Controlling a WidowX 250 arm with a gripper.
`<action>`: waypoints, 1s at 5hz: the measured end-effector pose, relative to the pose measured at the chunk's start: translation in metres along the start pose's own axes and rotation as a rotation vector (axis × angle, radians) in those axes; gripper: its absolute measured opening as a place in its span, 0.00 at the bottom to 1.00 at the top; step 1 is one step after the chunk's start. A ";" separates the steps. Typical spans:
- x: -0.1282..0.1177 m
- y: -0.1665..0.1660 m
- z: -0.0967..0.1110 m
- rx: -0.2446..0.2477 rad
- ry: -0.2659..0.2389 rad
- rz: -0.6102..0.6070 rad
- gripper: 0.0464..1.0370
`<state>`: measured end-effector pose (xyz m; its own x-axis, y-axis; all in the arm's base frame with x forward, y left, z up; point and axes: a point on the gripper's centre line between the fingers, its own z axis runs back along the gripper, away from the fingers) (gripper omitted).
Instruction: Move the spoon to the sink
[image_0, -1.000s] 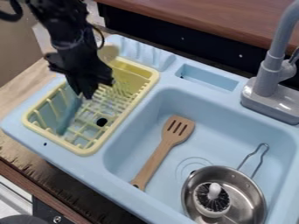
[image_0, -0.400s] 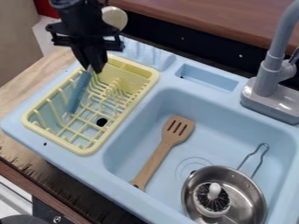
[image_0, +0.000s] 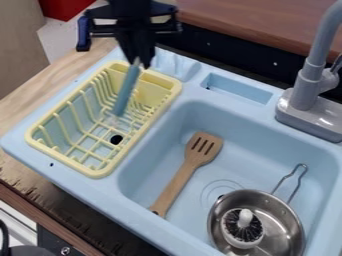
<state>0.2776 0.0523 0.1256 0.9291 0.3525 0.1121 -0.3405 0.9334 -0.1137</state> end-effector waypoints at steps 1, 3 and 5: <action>0.002 -0.020 -0.011 0.008 0.021 -0.019 0.02; -0.001 -0.047 -0.036 -0.062 -0.026 -0.034 0.02; -0.001 -0.060 -0.065 -0.029 -0.057 0.005 0.02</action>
<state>0.3069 -0.0089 0.0681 0.9172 0.3616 0.1672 -0.3403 0.9293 -0.1431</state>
